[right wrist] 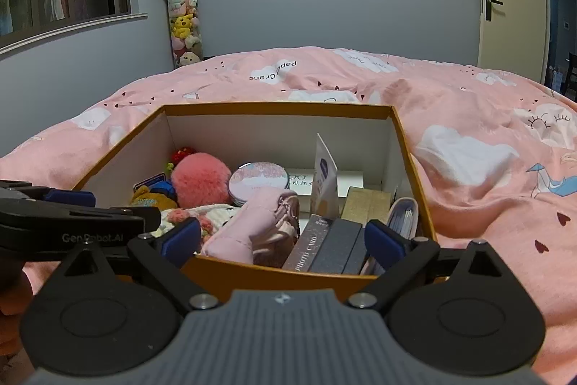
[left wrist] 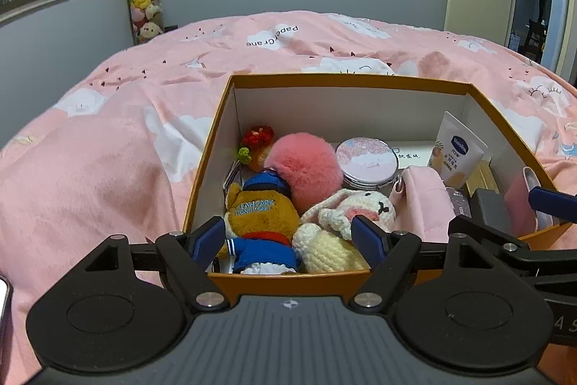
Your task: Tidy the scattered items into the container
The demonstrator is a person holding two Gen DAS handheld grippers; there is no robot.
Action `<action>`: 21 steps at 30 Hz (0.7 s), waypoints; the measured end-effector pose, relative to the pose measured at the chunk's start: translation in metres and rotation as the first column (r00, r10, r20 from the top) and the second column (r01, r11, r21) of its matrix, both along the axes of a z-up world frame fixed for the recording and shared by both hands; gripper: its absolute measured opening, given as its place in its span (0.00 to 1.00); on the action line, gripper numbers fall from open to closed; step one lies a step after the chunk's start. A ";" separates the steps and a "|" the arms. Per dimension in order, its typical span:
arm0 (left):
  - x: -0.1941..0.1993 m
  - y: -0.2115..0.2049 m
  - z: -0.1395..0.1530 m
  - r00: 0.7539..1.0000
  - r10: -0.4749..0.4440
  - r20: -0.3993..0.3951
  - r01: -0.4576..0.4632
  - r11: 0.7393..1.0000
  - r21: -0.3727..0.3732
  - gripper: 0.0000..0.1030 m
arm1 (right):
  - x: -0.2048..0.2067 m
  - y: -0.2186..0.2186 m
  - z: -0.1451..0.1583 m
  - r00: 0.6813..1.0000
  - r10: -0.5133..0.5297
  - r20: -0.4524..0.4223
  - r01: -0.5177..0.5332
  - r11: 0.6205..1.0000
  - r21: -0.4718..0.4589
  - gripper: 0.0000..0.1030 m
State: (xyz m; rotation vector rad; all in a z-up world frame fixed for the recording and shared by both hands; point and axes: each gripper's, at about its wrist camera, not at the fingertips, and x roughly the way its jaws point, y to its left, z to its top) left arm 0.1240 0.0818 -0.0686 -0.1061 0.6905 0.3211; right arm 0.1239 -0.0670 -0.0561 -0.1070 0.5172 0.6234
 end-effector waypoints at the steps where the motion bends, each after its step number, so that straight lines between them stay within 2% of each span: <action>1: 0.000 0.000 -0.001 1.000 0.002 -0.002 -0.002 1.000 -0.003 0.88 | 0.001 0.000 0.000 1.000 0.000 0.000 0.000 1.000 -0.001 0.96; 7: 0.001 -0.001 -0.002 1.000 -0.001 -0.002 0.001 1.000 0.000 0.89 | 0.006 -0.001 -0.003 0.999 0.007 -0.032 -0.006 1.000 0.014 0.96; 21: 0.001 -0.001 -0.002 1.000 0.004 -0.002 -0.004 1.000 -0.003 0.89 | 0.006 0.000 -0.004 0.999 0.007 -0.032 -0.006 1.000 0.014 0.96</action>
